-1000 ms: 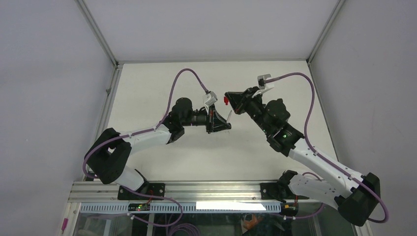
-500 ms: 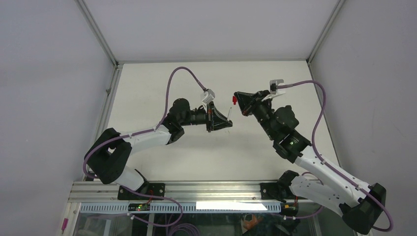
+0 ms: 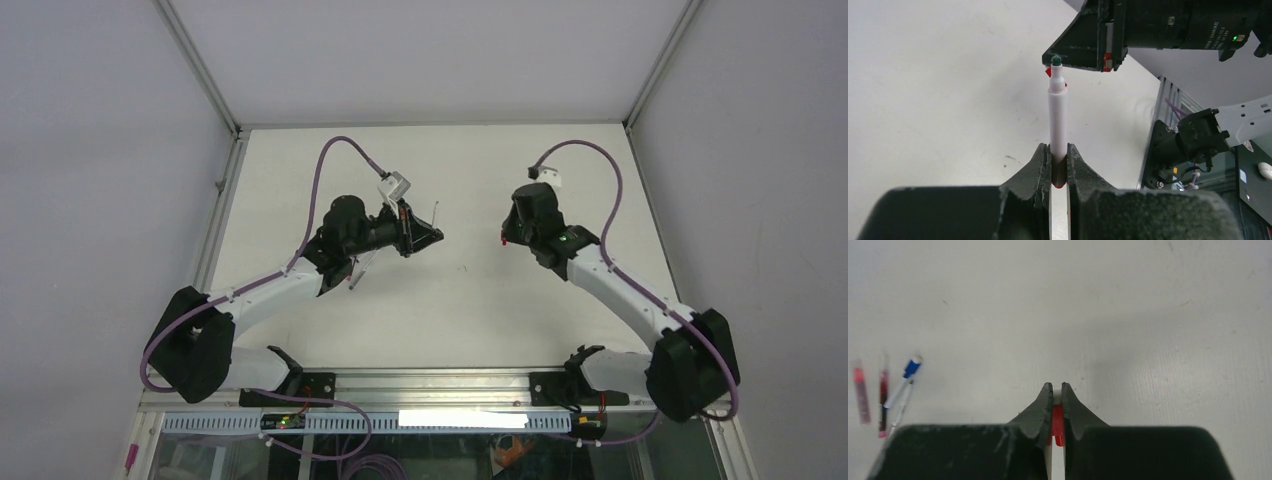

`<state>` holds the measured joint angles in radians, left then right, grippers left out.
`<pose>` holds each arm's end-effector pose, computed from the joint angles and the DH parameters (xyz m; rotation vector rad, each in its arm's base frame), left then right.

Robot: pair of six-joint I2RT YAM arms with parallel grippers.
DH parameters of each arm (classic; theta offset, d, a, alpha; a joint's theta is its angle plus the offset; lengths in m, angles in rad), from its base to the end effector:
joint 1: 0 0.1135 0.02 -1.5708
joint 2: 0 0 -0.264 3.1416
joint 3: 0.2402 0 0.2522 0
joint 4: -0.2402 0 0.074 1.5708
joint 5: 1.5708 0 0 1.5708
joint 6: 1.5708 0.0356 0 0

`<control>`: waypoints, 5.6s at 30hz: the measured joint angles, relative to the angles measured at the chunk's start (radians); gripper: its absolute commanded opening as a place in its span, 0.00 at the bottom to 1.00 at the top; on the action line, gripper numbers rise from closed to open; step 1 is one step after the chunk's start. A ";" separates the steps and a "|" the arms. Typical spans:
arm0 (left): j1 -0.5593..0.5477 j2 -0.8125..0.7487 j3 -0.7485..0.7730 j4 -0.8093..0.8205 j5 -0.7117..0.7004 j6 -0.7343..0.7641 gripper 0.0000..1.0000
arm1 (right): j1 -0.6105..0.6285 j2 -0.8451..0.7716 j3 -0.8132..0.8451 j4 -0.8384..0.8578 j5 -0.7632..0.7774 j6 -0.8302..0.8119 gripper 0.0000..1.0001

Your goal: Insert the pens into the pen caps

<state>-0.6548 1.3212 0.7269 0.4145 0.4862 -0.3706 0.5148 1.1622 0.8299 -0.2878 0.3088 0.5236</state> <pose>0.2239 -0.1929 0.2630 0.6381 1.7688 -1.1518 0.2265 0.1157 0.2699 0.1827 2.1613 0.2600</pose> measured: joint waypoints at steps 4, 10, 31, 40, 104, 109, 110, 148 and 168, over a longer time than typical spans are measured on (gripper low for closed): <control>0.009 0.000 -0.007 -0.059 -0.015 0.020 0.00 | 0.002 0.166 0.053 -0.095 -0.049 -0.007 0.03; 0.009 0.000 -0.008 -0.095 -0.014 0.043 0.00 | 0.003 0.317 0.103 -0.173 -0.078 -0.019 0.03; 0.061 0.016 -0.052 -0.099 0.021 0.065 0.00 | 0.008 0.486 0.116 -0.098 -0.060 -0.005 0.24; 0.061 0.032 -0.052 -0.093 0.039 0.064 0.00 | 0.038 0.447 0.116 -0.108 -0.039 0.000 0.27; 0.074 0.098 -0.053 -0.054 0.087 0.045 0.00 | 0.079 0.333 -0.013 0.029 -0.085 -0.001 0.00; 0.074 0.138 -0.053 -0.006 0.114 0.010 0.00 | 0.079 0.107 -0.080 0.183 -0.112 -0.031 0.00; 0.074 0.144 -0.053 0.008 0.121 -0.001 0.00 | 0.079 0.077 -0.086 0.213 -0.116 -0.034 0.00; 0.026 0.184 -0.026 0.232 0.231 -0.109 0.00 | 0.195 -0.023 -0.093 0.661 -0.222 -0.047 0.00; 0.026 0.156 -0.026 0.180 0.222 -0.074 0.00 | 0.216 -0.070 -0.110 0.663 -0.216 -0.051 0.00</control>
<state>-0.6292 1.4773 0.7006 0.5945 0.7086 -0.4442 0.7311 1.0924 0.7197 0.3752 0.0925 0.4725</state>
